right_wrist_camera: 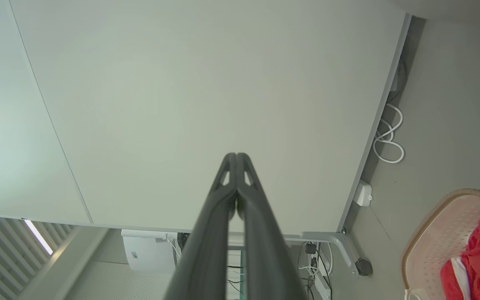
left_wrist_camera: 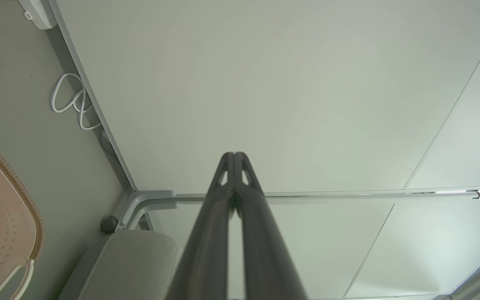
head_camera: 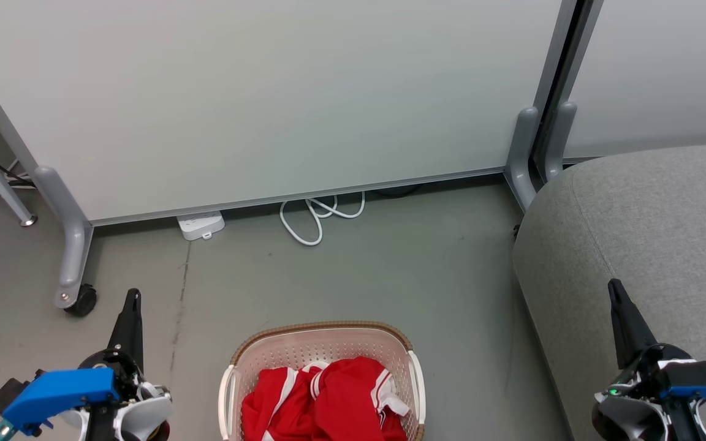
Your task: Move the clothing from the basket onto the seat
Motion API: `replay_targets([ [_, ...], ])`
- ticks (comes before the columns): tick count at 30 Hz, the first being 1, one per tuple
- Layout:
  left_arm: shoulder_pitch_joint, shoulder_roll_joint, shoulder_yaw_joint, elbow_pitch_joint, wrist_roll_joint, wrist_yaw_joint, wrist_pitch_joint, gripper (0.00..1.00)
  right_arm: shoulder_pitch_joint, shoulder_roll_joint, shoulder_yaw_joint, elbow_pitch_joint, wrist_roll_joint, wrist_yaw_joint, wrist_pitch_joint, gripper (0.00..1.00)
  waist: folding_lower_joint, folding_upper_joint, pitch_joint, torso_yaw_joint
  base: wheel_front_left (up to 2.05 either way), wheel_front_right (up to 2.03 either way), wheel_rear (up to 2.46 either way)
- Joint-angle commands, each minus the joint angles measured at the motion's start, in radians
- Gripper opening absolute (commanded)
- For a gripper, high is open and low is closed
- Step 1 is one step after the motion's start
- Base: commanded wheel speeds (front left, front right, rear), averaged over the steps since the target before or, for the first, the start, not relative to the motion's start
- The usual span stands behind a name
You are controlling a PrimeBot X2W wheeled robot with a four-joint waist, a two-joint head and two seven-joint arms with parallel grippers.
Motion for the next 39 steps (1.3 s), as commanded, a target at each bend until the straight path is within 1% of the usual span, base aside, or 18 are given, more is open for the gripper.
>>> replay_targets([
  [1, 0.000, 0.000, 0.000, 0.000, 0.000, 0.000, 0.000, 1.00, 0.000, 0.000, 0.000, 0.000, 0.000, 0.000, 0.000, 1.00, 0.0000, 0.0000, 0.000, 0.000, 0.00, 0.00, 0.00],
  [5, 0.036, -0.007, -0.001, 0.034, 0.000, 0.000, -0.002, 1.00, 0.029, 0.004, 0.003, 0.034, 0.000, -0.001, -0.002, 1.00, 0.0000, 0.0000, 0.000, 0.000, 0.00, 0.00, 0.00],
  [10, 0.038, -0.008, -0.012, 0.025, 0.020, 0.000, -0.026, 1.00, 0.033, 0.004, 0.008, 0.033, -0.022, -0.001, -0.026, 1.00, 0.0000, 0.0000, 0.001, 0.001, 0.00, 0.00, 0.00],
  [19, 0.031, -0.006, -0.016, 0.008, 0.109, 0.000, -0.065, 1.00, 0.033, 0.003, 0.013, 0.018, -0.115, -0.001, -0.065, 1.00, 0.0000, 0.0000, 0.002, 0.002, 0.00, 0.00, 0.00],
  [20, 0.028, -0.006, -0.018, 0.002, 0.144, 0.000, -0.075, 1.00, 0.033, 0.003, 0.015, 0.013, -0.146, -0.001, -0.075, 1.00, 0.0000, 0.0000, 0.003, 0.002, 0.00, 0.00, 0.00],
  [21, 0.028, -0.006, -0.018, 0.002, 0.144, 0.000, -0.075, 1.00, 0.033, 0.003, 0.015, 0.013, -0.146, -0.001, -0.075, 1.00, 0.0000, 0.0000, 0.003, 0.002, 0.00, 0.00, 0.00],
  [30, 0.021, -0.005, -0.030, -0.034, 0.324, 0.001, -0.113, 1.00, 0.031, 0.003, 0.035, -0.013, -0.313, -0.001, -0.113, 1.00, 0.0000, 0.0000, 0.004, 0.003, 0.00, 0.00, 0.00],
  [34, 0.021, -0.004, -0.042, -0.052, 0.414, 0.015, -0.130, 1.00, 0.031, 0.002, 0.044, -0.024, -0.387, -0.001, -0.130, 1.00, 0.0000, 0.0000, 0.005, 0.003, 0.00, 0.00, 0.00],
  [35, 0.022, -0.004, -0.052, -0.059, 0.465, 0.022, -0.137, 1.00, 0.032, 0.002, 0.048, -0.030, -0.423, -0.001, -0.137, 1.00, 0.0000, 0.0000, 0.005, 0.003, 0.00, 0.00, 0.00],
  [36, 0.022, -0.004, -0.056, -0.062, 0.487, 0.027, -0.141, 1.00, 0.032, 0.002, 0.050, -0.032, -0.444, -0.001, -0.141, 1.00, 0.0000, 0.0000, 0.005, 0.003, 0.00, 0.00, 0.00],
  [37, 0.022, -0.004, -0.056, -0.062, 0.487, 0.027, -0.141, 1.00, 0.032, 0.002, 0.050, -0.032, -0.444, -0.001, -0.141, 1.00, 0.0000, 0.0000, 0.005, 0.003, 0.00, 0.00, 0.00],
  [39, 0.022, -0.003, -0.066, -0.068, 0.535, 0.035, -0.149, 1.00, 0.033, 0.002, 0.055, -0.037, -0.483, -0.001, -0.149, 1.00, 0.0000, 0.0000, 0.005, 0.003, 0.00, 0.00, 0.00],
])
